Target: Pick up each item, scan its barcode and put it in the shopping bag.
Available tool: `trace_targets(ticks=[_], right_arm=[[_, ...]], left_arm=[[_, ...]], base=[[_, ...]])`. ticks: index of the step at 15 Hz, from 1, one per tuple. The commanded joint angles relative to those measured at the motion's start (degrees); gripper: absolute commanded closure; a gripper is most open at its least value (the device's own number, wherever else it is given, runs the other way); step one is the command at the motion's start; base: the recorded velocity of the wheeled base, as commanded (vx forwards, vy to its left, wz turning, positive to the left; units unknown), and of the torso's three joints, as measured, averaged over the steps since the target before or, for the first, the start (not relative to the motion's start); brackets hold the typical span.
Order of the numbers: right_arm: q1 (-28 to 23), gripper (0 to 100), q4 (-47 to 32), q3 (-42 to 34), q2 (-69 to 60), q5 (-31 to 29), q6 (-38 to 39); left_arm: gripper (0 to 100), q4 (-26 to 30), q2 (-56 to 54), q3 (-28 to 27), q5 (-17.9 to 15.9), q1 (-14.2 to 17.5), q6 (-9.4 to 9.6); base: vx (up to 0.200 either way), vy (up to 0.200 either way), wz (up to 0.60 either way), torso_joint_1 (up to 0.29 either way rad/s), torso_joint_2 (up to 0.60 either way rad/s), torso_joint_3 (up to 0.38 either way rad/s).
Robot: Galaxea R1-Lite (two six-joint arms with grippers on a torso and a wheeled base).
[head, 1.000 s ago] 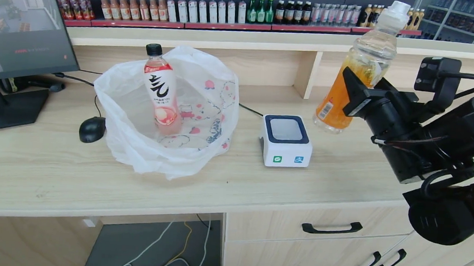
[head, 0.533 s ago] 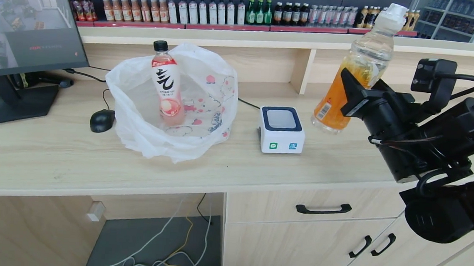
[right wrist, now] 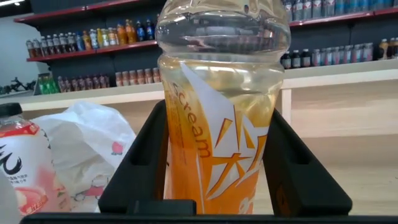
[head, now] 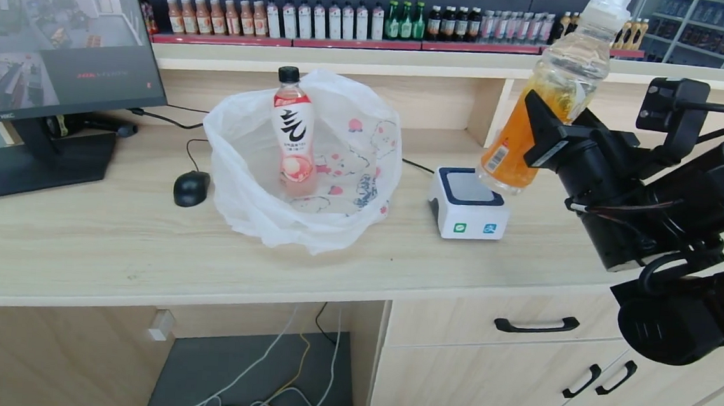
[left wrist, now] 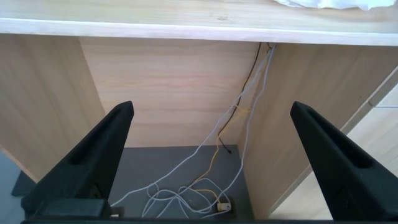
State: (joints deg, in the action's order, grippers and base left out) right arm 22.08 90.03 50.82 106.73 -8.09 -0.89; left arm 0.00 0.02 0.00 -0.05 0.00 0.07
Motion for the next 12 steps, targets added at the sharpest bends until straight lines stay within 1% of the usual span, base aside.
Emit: trace_targets(ticks=[1, 6, 10, 12], right_arm=[[0.2, 100, 0.0, 0.3, 0.1, 0.0, 0.0], [0.4, 100, 0.0, 1.4, 0.2, 0.2, -0.1], [2.4, 100, 0.0, 2.3, 0.5, 0.3, -0.2], [3.8, 100, 0.0, 3.1, 1.0, 0.3, -0.4]], left_arm=[[0, 0.0, 0.0, 0.0, 0.0, 0.0, -0.07], [0, 0.0, 0.0, 0.0, 0.0, 0.0, -0.07], [0, 0.0, 0.0, 0.0, 0.0, -0.1, 0.01], [0, 0.0, 0.0, 0.0, 0.0, 0.0, 0.01]], base=[[0.0, 0.2, 0.0, 0.002, 0.0, 0.002], [0.0, 0.2, 0.0, 0.001, 0.0, 0.002], [0.0, 0.2, 0.0, 0.008, 0.0, -0.001], [0.0, 0.0, 0.0, 0.0, 0.0, 0.0]])
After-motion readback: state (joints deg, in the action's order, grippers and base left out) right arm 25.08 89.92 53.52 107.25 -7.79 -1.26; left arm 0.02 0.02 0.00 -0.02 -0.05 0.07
